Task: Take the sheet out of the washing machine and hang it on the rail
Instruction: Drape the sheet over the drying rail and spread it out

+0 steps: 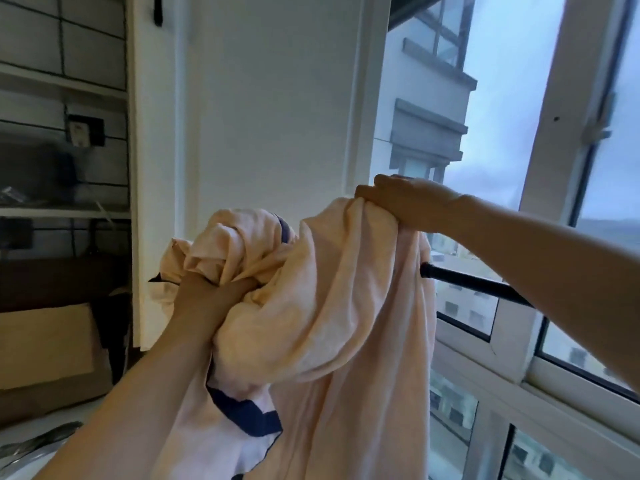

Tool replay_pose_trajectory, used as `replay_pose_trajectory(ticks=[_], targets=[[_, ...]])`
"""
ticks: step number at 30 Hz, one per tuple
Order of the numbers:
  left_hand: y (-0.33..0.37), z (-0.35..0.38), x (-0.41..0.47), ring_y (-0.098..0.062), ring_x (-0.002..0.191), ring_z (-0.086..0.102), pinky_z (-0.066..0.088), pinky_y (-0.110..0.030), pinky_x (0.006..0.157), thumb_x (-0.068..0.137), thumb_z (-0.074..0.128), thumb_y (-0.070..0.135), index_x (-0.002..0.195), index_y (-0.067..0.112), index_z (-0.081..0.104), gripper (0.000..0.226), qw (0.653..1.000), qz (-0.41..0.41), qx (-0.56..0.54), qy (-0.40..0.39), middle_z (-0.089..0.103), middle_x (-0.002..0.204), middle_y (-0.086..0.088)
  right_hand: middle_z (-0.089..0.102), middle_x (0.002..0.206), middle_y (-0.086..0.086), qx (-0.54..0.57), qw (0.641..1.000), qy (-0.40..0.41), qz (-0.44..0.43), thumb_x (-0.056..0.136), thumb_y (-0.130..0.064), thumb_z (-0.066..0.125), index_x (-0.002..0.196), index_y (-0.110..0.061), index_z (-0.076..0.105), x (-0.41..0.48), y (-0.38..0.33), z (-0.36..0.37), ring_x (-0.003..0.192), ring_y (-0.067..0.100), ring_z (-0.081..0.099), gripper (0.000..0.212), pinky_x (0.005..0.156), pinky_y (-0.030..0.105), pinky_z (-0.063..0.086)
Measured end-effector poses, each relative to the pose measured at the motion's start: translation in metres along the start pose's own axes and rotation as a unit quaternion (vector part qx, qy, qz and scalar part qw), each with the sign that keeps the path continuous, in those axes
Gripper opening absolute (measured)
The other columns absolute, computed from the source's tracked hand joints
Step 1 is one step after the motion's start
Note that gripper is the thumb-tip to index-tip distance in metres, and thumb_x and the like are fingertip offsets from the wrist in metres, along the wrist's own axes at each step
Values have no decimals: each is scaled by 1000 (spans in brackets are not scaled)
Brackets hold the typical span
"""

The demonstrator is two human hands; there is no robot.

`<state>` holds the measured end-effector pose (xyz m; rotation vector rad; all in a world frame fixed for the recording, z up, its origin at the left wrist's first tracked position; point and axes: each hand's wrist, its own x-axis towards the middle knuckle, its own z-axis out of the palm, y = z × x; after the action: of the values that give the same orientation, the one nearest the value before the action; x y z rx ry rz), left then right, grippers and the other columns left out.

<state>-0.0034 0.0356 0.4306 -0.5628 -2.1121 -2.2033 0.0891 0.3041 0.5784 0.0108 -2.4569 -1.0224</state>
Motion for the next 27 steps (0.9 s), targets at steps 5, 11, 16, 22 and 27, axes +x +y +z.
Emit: replay_pose_trajectory(ticks=[5, 11, 16, 22, 27], targets=[[13, 23, 18, -21, 73, 63, 44, -27, 58, 71, 81, 30, 90, 12, 66, 31, 999, 3, -46, -17, 69, 82, -9, 49, 108, 11, -38, 995, -19, 94, 91, -14, 49, 133, -24, 35, -19, 18, 2, 99, 33, 58, 45, 80, 43, 52], [30, 45, 19, -15, 66, 51, 38, -27, 56, 85, 68, 20, 85, 12, 56, 15, 989, -18, -148, -10, 55, 76, -2, 53, 113, 12, -53, 977, -79, 190, 88, -25, 58, 134, -25, 31, -60, 46, -5, 97, 36, 62, 53, 76, 40, 49], [30, 60, 8, -27, 79, 58, 44, -33, 69, 84, 70, 21, 94, 10, 59, 19, 991, -19, -125, -39, 62, 84, -10, 62, 99, 6, -78, 970, -145, 177, 84, -36, 61, 130, -25, 32, -97, 57, -13, 84, 29, 65, 56, 71, 38, 51], [43, 86, -29, -26, 79, 54, 44, -40, 81, 85, 69, 25, 78, 18, 51, 20, 992, -26, -97, -72, 56, 79, -7, 58, 85, 3, -69, 967, -149, 192, 88, -38, 53, 129, -20, 36, -146, 59, -33, 78, 26, 62, 48, 66, 34, 49], [60, 98, -61, -30, 92, 58, 48, -45, 94, 80, 72, 34, 96, 16, 55, 30, 987, -43, -122, -91, 61, 97, -10, 43, 78, 1, -47, 948, -143, 281, 87, -30, 54, 126, -15, 39, -177, 60, -59, 82, 29, 59, 44, 64, 36, 48]])
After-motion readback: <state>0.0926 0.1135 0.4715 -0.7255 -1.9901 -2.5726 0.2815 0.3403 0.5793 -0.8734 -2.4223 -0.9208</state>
